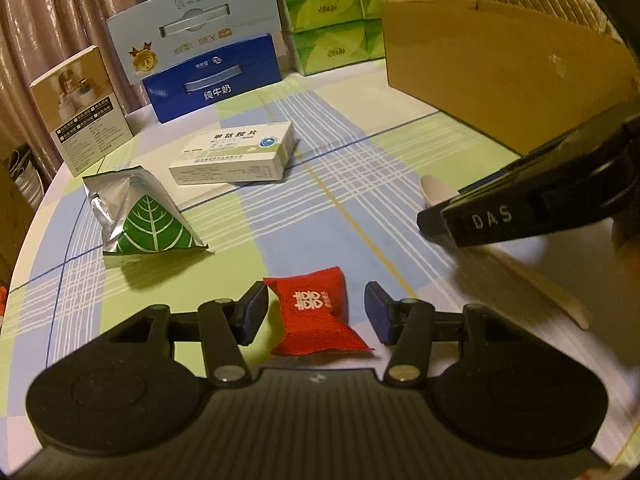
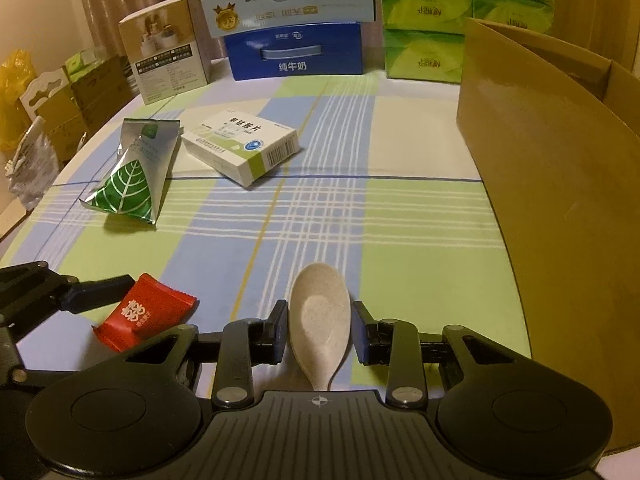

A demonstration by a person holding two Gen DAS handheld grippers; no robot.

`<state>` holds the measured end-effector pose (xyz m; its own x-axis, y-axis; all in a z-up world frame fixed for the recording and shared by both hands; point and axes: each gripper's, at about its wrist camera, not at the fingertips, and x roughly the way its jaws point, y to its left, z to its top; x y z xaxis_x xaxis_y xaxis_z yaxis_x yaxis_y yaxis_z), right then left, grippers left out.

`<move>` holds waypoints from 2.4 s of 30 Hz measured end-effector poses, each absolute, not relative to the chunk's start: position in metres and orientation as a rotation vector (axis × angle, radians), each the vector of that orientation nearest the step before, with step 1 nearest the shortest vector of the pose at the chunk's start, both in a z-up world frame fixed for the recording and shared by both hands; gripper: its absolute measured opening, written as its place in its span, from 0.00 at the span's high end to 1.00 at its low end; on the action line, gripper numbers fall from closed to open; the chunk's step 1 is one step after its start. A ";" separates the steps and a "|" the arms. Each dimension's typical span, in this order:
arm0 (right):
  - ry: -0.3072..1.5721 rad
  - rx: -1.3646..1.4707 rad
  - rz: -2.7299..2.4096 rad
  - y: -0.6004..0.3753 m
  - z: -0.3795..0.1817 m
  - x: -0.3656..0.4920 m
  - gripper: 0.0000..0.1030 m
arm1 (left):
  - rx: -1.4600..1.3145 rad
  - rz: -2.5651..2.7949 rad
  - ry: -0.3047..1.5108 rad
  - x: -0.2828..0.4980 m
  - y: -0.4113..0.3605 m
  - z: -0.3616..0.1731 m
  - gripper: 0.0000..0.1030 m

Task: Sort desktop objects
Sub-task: 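Lift the red packet with left gripper while right gripper lifts the spoon, then carry the red packet with left gripper while right gripper carries the spoon to the cardboard box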

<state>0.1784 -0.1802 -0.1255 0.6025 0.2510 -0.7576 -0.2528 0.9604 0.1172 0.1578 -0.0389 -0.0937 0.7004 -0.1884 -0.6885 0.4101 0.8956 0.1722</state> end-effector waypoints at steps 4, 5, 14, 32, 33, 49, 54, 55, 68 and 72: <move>0.882 0.024 0.292 -0.182 -0.125 0.179 0.71 | 0.302 -0.329 0.728 0.161 -0.037 -0.094 0.56; 0.883 0.029 0.291 -0.182 -0.125 0.179 0.71 | 0.295 -0.327 0.731 0.161 -0.036 -0.094 0.57; 0.884 0.040 0.298 -0.181 -0.125 0.178 0.71 | 0.185 -0.326 0.780 0.165 -0.027 -0.092 0.75; 0.842 0.034 0.296 -0.182 -0.110 0.171 0.71 | 0.098 -0.319 0.787 0.164 -0.022 -0.079 0.78; 0.836 0.035 0.292 -0.183 -0.108 0.170 0.71 | 0.095 -0.317 0.786 0.164 -0.022 -0.078 0.78; 0.794 0.059 0.254 -0.210 -0.066 0.129 0.71 | 0.054 -0.289 0.777 0.137 -0.033 -0.036 0.78; 0.770 0.071 0.255 -0.215 -0.051 0.119 0.71 | 0.057 -0.297 0.768 0.127 -0.041 -0.024 0.78; 0.764 0.072 0.255 -0.215 -0.049 0.118 0.71 | 0.059 -0.298 0.766 0.125 -0.043 -0.021 0.78; 0.722 0.091 0.238 -0.228 -0.033 0.106 0.72 | 0.065 -0.305 0.745 0.114 -0.048 -0.007 0.78; 0.710 0.082 0.238 -0.227 -0.030 0.108 0.72 | 0.064 -0.308 0.740 0.115 -0.049 -0.006 0.78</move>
